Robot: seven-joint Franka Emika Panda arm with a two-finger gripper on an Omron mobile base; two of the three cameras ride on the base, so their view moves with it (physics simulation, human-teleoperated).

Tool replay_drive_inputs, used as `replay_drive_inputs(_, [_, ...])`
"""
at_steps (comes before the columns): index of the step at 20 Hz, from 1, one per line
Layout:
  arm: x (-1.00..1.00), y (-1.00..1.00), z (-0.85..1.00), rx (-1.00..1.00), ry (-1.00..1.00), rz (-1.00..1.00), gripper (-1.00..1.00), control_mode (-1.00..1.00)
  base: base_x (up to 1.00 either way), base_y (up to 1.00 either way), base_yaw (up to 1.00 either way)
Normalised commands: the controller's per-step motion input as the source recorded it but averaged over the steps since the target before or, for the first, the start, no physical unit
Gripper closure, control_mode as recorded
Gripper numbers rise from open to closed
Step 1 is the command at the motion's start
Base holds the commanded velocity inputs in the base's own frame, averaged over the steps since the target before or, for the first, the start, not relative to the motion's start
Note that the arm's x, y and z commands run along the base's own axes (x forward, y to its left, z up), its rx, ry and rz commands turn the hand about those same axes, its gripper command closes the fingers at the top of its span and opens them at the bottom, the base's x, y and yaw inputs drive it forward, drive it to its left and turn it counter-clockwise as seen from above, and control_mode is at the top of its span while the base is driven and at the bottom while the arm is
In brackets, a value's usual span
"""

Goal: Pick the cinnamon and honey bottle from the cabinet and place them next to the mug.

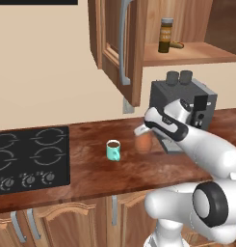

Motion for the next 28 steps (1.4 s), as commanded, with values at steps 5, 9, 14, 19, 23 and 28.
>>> replay_drive_inputs(5, [0.04, 0.0, -0.08, 0.01, 0.0, 0.11, 1.0, -1.0, 0.0, 0.0, 0.0])
replay_drive_inputs(9, [0.02, 0.1, -0.01, 0.0, 0.0, 0.06, 1.0, -1.0, 0.0, 0.0, 0.0])
replay_drive_inputs(14, [0.01, 0.22, 0.0, 0.0, 0.0, 0.0, 1.0, -1.0, 0.0, 0.0, 0.0])
replay_drive_inputs(19, [0.02, 0.15, 0.0, 0.0, 0.0, 0.0, 1.0, -1.0, 0.0, 0.0, 0.0])
replay_drive_inputs(23, [0.01, 0.03, -0.19, 0.0, 0.0, 0.0, 1.0, -1.0, 0.0, 0.0, 0.0])
replay_drive_inputs(28, [0.02, 0.0, -0.36, 0.02, -0.03, 0.0, 1.0, -1.0, 0.0, 0.0, 0.0])
